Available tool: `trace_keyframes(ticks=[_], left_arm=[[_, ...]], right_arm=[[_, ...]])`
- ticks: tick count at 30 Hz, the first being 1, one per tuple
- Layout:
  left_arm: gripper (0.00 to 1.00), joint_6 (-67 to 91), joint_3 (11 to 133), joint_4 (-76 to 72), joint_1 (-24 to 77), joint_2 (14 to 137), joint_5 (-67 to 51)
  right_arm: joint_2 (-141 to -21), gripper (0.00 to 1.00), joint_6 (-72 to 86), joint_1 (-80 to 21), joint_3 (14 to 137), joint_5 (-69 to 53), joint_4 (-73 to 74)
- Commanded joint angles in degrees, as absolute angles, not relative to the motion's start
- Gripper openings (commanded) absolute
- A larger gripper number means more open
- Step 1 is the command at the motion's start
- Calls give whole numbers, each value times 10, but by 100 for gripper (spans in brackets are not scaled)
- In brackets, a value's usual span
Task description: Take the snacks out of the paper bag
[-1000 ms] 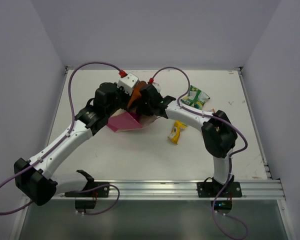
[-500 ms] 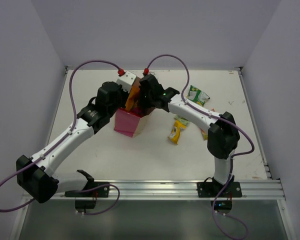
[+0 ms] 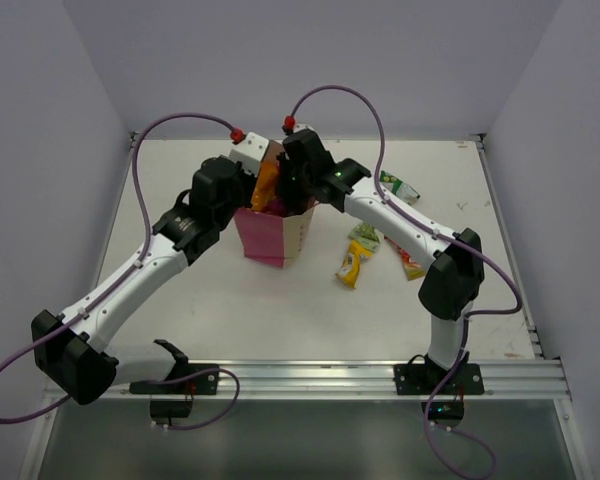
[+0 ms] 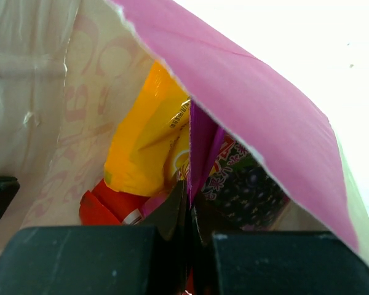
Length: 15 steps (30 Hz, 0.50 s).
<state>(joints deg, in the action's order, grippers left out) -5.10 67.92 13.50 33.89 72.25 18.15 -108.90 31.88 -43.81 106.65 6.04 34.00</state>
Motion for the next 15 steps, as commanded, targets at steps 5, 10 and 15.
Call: trace_keyframes(ticks=[5,10,15], left_arm=[[0,-54,660,34,342,656,99],[0,-45,652,41,341,647,44],[0,-39,628,40,341,639,56]], right_arm=[[-1049,0,297,-442,1010,-29,131],[-1083,0,299,-441,991,-47,77],[-1110,0,310,-442,1058,-47,121]])
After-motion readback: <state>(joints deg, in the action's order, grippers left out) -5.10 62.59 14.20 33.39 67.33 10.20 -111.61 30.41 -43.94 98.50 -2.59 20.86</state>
